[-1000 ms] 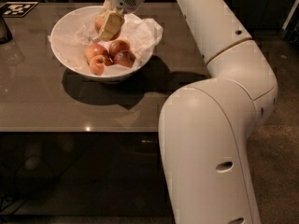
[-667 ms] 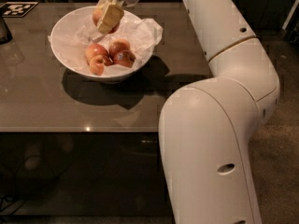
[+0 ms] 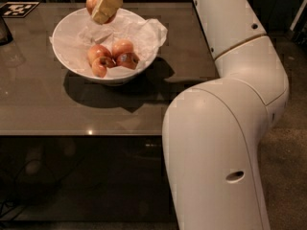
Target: Pick apple from white bowl
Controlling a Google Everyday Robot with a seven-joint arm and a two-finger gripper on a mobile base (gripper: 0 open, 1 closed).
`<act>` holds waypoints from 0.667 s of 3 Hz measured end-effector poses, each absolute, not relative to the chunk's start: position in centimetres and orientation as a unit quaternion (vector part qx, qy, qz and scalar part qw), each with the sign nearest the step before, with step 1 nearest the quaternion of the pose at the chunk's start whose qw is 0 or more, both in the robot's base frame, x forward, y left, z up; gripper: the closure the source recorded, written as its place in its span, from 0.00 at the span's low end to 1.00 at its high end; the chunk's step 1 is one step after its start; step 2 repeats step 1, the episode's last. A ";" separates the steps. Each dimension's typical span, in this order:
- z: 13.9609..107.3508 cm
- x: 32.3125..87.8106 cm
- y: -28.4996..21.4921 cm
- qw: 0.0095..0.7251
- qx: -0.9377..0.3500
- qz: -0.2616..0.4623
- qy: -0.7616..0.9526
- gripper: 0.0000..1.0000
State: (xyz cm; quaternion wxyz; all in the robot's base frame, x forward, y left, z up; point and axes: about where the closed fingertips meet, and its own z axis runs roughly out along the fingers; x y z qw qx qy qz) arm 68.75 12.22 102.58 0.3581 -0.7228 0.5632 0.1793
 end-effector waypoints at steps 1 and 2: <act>102.6 68.8 12.2 0.358 -0.723 0.179 0.563 1.00; 102.6 68.8 12.2 0.358 -0.723 0.179 0.563 1.00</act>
Offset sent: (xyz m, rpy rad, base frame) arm 0.0000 0.0000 0.0000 0.0000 0.0000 0.0000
